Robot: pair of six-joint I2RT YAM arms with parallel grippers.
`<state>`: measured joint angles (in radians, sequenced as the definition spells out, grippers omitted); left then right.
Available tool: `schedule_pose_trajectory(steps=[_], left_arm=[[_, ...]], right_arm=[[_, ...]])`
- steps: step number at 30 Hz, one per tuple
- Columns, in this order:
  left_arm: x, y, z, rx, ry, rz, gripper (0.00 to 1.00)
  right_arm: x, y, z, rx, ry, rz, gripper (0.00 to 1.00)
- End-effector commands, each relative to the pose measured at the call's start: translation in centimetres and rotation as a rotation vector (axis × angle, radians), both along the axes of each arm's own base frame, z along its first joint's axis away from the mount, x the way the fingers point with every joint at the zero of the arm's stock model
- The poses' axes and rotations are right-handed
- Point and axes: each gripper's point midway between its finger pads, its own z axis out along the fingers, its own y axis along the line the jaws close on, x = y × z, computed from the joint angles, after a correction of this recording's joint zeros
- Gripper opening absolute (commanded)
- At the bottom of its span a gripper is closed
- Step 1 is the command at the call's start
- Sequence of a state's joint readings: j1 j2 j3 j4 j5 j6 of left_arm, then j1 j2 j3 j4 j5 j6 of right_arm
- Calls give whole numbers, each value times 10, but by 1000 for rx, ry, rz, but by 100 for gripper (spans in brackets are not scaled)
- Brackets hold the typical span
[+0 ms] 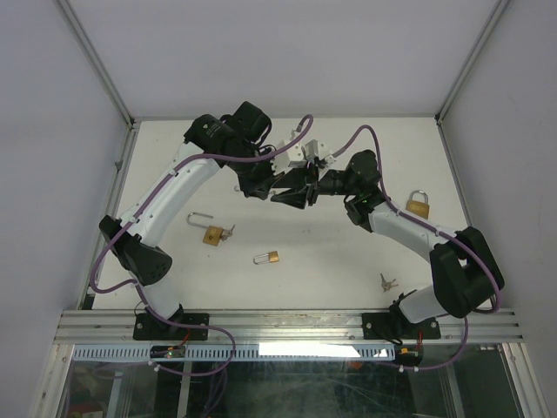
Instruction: Unlock with the key
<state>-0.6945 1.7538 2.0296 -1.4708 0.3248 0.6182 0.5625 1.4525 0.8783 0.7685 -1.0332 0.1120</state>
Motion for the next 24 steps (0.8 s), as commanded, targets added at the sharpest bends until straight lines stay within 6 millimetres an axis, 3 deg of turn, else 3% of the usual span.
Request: schedule_pose_trajectory(steps=[1, 6, 11, 15, 21, 24], left_arm=[[-4, -9, 11, -57, -10, -16, 0], [-5, -11, 11, -62, -3, -17, 0], [-5, -12, 12, -67, 1, -18, 0], [-5, -13, 13, -70, 1, -16, 0], [-5, -13, 12, -73, 7, -17, 0], [-4, -15, 14, -79, 3, -16, 0]], right_arm=[[-1, -3, 12, 33, -60, -11, 43], [3, -1, 12, 23, -56, -18, 40], [3, 1, 10, 13, -56, -9, 28], [3, 1, 3, -5, -50, -10, 33], [3, 3, 0, -11, -38, -7, 31], [6, 3, 0, -10, -39, -21, 39]])
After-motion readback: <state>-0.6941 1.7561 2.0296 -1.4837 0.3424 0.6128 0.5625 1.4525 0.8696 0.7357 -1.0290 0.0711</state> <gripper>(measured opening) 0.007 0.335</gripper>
